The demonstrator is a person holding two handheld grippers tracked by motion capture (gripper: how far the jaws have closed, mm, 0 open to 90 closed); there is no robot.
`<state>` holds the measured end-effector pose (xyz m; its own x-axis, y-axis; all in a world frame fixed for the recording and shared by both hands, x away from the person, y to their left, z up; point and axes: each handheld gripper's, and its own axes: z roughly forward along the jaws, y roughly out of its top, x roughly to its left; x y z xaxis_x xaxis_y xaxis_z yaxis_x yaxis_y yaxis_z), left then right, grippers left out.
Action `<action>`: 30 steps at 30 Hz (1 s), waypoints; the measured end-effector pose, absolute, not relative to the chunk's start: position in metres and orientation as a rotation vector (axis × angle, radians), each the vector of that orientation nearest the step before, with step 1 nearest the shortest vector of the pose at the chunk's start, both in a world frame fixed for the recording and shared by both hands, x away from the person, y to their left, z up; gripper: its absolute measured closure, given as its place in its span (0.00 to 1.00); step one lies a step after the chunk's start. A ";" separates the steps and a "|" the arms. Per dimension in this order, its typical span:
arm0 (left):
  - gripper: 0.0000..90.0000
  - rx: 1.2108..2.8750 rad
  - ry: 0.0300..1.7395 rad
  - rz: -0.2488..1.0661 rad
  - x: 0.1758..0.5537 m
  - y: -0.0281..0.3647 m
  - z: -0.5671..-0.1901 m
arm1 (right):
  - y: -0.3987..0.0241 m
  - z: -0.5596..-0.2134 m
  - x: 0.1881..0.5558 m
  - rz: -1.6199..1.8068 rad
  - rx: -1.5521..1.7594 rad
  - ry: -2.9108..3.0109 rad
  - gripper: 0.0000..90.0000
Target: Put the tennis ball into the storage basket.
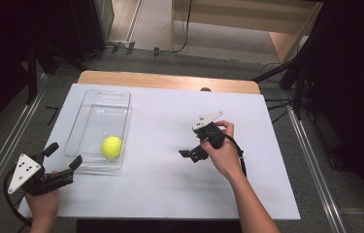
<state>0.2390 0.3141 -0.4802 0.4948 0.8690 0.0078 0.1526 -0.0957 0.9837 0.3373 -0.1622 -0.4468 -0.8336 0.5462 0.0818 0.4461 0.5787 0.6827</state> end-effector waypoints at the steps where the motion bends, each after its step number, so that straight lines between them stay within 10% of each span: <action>1: 0.12 1.574 0.908 0.767 0.239 0.314 -0.480 | -0.164 -0.448 0.337 1.096 0.844 2.666 0.00; 30: 0.12 1.575 0.906 0.770 0.239 0.314 -0.480 | -0.224 -0.454 0.316 1.173 0.994 2.525 0.00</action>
